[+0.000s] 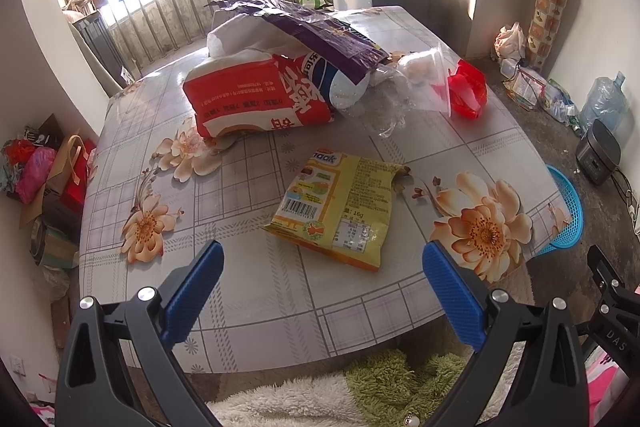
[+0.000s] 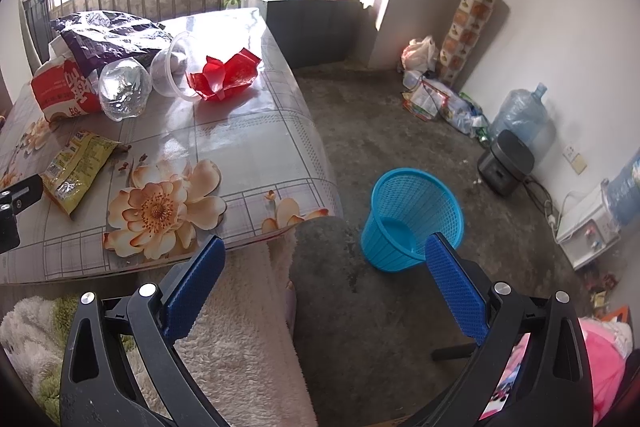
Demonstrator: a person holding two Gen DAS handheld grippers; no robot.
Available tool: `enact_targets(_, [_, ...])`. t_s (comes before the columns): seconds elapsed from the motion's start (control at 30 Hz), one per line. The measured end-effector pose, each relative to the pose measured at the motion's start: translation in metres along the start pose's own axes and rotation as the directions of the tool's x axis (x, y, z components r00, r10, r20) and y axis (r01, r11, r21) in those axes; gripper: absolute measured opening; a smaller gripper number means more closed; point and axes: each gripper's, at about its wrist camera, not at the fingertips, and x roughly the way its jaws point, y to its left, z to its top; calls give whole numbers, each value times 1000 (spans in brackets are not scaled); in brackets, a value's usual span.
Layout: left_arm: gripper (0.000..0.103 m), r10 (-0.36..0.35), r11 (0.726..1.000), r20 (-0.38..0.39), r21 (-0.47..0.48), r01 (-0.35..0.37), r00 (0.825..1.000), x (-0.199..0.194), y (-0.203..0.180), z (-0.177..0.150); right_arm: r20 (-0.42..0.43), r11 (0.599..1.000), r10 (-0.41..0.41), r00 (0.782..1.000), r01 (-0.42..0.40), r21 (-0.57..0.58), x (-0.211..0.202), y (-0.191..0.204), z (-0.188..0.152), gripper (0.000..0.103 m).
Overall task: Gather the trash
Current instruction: 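Move the left tool toward the yellow snack wrapper on the table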
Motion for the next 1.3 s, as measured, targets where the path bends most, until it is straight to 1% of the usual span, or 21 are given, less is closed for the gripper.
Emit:
enact_targets(0.47, [98,6,1000,-2,3,-6,1000,1,1,4,4,1000,4,1000,-4,17,-1,-2,3,95])
enact_targets(1.1, [98,23,1000,3,-10,-23,1000,-1,5,-1,21,999,30,999,-31,35,-4,-1,3,95])
enact_targets(1.3, [98,5,1000,2,-14,-5,1000,0,7,-1,22,999,28,999,-29,41,-3,0,4,95])
